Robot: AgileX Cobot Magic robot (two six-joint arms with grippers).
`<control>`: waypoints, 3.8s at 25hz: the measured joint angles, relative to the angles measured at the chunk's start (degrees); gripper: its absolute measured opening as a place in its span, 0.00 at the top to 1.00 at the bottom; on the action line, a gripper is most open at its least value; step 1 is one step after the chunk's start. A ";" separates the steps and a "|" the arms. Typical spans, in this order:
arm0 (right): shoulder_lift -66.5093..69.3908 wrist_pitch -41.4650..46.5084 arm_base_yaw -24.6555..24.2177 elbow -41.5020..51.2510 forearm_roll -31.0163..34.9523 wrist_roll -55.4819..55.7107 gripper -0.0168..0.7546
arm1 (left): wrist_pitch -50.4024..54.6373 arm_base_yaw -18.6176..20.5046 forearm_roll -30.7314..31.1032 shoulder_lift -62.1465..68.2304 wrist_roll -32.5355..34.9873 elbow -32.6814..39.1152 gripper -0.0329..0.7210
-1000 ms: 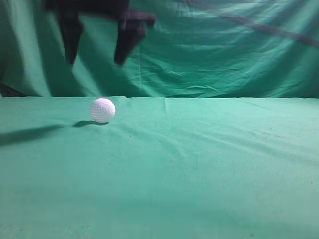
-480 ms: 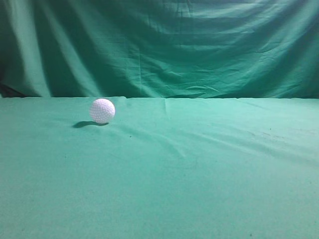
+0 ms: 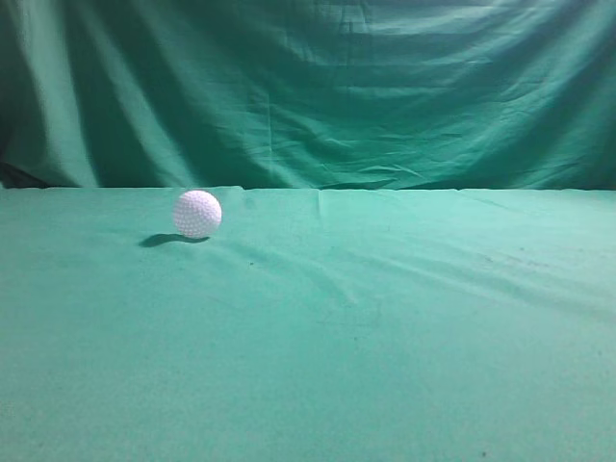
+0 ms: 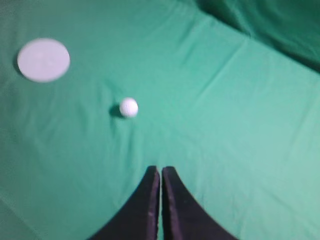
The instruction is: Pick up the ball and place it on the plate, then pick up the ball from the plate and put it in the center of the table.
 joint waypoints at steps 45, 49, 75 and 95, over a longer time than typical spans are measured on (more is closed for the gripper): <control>-48.03 -37.61 -0.84 66.02 2.69 4.86 0.98 | 0.00 0.00 0.10 0.00 0.24 0.00 0.96; -55.67 -44.67 -9.76 73.75 1.64 4.86 0.98 | 0.00 0.00 0.10 0.00 0.34 0.00 0.96; -69.80 -50.24 -33.72 95.18 0.99 4.86 0.98 | 0.00 0.00 0.10 0.00 0.34 0.00 0.96; -69.80 -50.05 -33.72 95.18 0.99 4.86 0.98 | 0.00 0.00 0.10 -0.11 0.37 0.00 0.96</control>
